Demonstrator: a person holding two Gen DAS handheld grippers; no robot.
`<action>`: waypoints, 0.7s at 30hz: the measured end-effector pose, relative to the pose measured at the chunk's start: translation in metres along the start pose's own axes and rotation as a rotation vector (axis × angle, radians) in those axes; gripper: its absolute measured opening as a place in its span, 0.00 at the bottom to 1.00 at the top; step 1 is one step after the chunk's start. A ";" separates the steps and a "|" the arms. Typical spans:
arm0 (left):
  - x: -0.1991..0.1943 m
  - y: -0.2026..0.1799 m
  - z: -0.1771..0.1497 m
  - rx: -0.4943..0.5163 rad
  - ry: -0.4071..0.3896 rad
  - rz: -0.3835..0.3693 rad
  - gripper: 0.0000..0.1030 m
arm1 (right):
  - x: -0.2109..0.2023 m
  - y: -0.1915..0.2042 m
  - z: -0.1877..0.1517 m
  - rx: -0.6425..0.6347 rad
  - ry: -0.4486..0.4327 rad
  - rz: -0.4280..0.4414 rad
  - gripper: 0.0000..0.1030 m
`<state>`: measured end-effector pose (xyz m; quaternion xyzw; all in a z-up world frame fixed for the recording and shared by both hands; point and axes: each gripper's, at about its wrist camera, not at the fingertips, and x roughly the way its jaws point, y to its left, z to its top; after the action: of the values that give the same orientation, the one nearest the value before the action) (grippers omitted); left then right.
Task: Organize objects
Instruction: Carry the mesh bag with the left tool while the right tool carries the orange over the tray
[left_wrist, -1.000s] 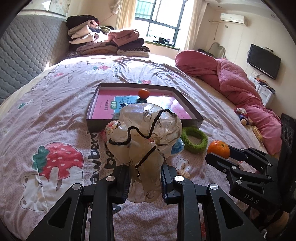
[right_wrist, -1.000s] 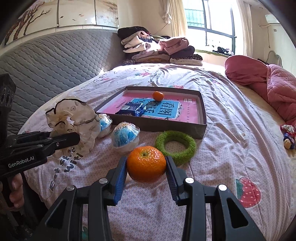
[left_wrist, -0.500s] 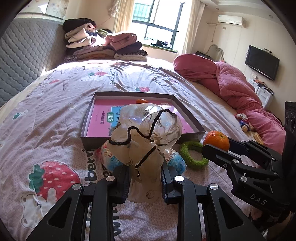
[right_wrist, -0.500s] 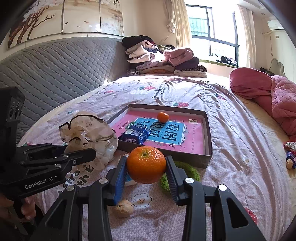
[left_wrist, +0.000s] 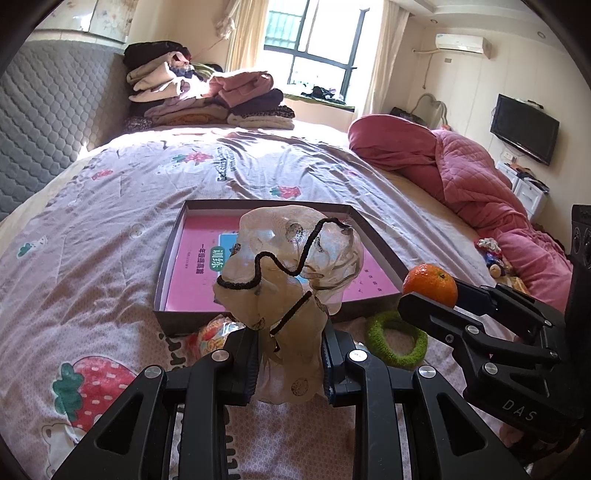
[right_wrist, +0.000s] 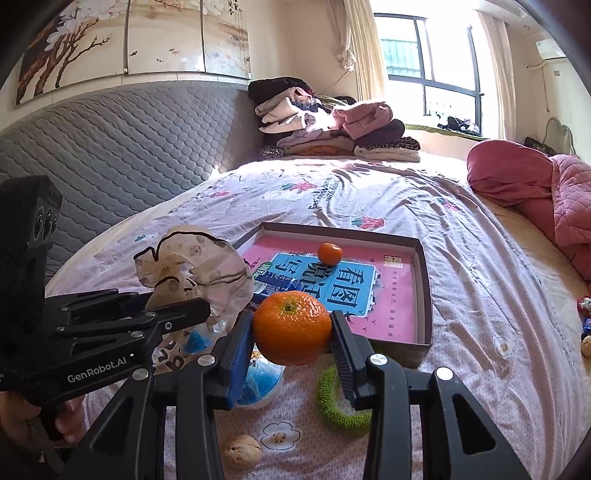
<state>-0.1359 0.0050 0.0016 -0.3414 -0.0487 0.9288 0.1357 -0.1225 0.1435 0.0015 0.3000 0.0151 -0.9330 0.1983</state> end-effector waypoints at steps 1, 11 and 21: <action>0.001 0.000 0.001 0.000 0.000 0.001 0.26 | 0.001 -0.001 0.001 -0.001 0.002 0.002 0.40; 0.011 0.000 0.012 0.004 0.000 0.017 0.27 | 0.007 -0.010 0.015 -0.015 -0.015 -0.003 0.40; 0.017 0.000 0.019 0.015 0.000 0.037 0.27 | 0.010 -0.020 0.023 -0.011 -0.023 -0.015 0.40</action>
<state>-0.1609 0.0104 0.0057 -0.3411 -0.0357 0.9315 0.1209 -0.1504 0.1549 0.0125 0.2879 0.0201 -0.9378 0.1929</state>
